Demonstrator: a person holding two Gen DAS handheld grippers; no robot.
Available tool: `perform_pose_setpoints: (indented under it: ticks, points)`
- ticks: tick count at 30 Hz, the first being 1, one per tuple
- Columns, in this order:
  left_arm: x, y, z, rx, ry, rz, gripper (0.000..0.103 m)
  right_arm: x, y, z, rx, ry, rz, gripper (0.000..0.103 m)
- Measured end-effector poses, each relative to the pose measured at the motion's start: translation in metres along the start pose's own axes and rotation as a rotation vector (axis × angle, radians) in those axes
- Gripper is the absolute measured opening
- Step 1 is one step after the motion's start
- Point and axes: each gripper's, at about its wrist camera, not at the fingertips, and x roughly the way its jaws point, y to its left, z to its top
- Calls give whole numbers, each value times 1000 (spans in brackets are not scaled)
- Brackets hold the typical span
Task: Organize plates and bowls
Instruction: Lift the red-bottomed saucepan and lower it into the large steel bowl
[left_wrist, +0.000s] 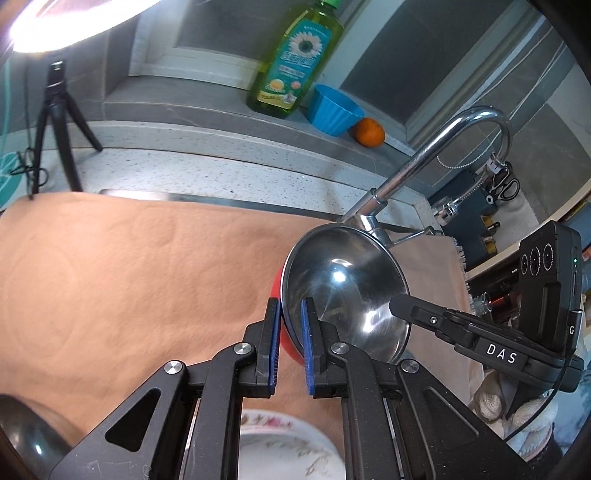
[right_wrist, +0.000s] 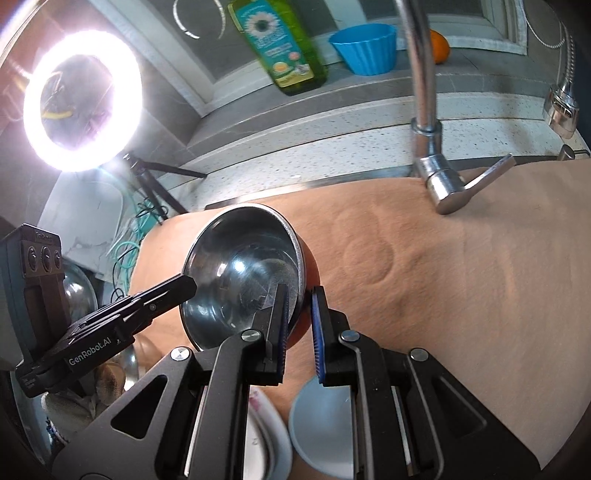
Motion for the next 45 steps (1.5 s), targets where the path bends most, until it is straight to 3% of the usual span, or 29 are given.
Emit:
perform_pose_setpoints:
  ticks: [13,28,45]
  points:
    - [-59,47,-26,-44,-58,33,9,4,74,-34,-76,16,44,12]
    - [-126,101,-62,-133,-139,90,9,30,158,-70,-189,95,129,12]
    - [-164,154,-108,-243,-135,143,9,63,232,-107,-345,206,153,12]
